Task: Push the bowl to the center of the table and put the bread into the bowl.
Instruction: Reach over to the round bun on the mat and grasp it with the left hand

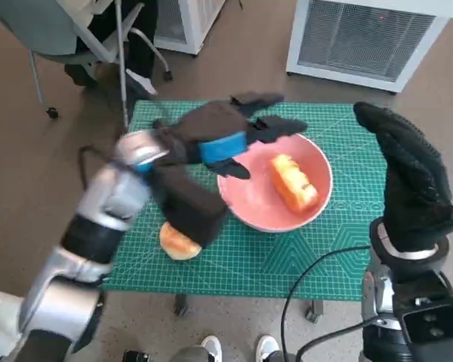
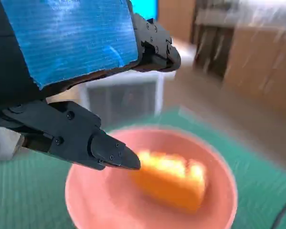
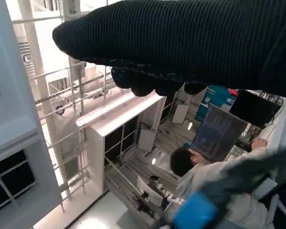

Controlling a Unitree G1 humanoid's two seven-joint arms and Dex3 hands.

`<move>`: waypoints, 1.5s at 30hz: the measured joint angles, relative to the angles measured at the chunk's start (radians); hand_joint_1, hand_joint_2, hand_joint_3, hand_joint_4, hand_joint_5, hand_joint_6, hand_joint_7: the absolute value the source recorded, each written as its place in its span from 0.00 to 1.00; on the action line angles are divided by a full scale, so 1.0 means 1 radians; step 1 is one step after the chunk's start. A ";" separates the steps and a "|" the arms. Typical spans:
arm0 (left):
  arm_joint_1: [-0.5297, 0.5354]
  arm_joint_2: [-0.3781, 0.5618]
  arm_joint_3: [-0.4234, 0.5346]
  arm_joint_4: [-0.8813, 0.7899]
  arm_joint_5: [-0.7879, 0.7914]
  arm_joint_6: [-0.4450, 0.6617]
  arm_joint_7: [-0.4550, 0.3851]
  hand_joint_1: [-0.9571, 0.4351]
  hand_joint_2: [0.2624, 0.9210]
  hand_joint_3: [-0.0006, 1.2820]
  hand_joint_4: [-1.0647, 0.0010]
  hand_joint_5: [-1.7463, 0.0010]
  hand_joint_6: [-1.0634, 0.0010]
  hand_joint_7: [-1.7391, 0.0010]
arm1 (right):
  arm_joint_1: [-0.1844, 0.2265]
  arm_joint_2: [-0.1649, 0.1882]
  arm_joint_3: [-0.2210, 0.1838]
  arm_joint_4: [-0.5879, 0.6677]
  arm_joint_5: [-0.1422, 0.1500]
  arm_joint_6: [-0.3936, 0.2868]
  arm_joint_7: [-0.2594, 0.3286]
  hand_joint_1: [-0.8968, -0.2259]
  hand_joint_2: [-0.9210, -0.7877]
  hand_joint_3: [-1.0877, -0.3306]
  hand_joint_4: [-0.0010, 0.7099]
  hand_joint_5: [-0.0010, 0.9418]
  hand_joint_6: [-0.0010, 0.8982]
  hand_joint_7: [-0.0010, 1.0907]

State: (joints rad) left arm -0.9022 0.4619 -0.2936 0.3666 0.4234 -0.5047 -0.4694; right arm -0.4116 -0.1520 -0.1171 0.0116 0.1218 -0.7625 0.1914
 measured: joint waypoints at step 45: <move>0.565 0.321 0.180 -0.524 -0.209 0.292 -0.279 0.63 0.89 0.00 0.63 1.00 0.54 0.96 | -0.002 -0.011 0.009 0.024 0.038 0.001 0.013 0.75 0.00 0.79 0.63 0.00 0.22 0.53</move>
State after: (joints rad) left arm -0.3371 0.7833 -0.1135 -0.1576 0.2139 -0.2126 -0.7480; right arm -0.4135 -0.1632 -0.1079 0.0353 0.1597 -0.7612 0.2039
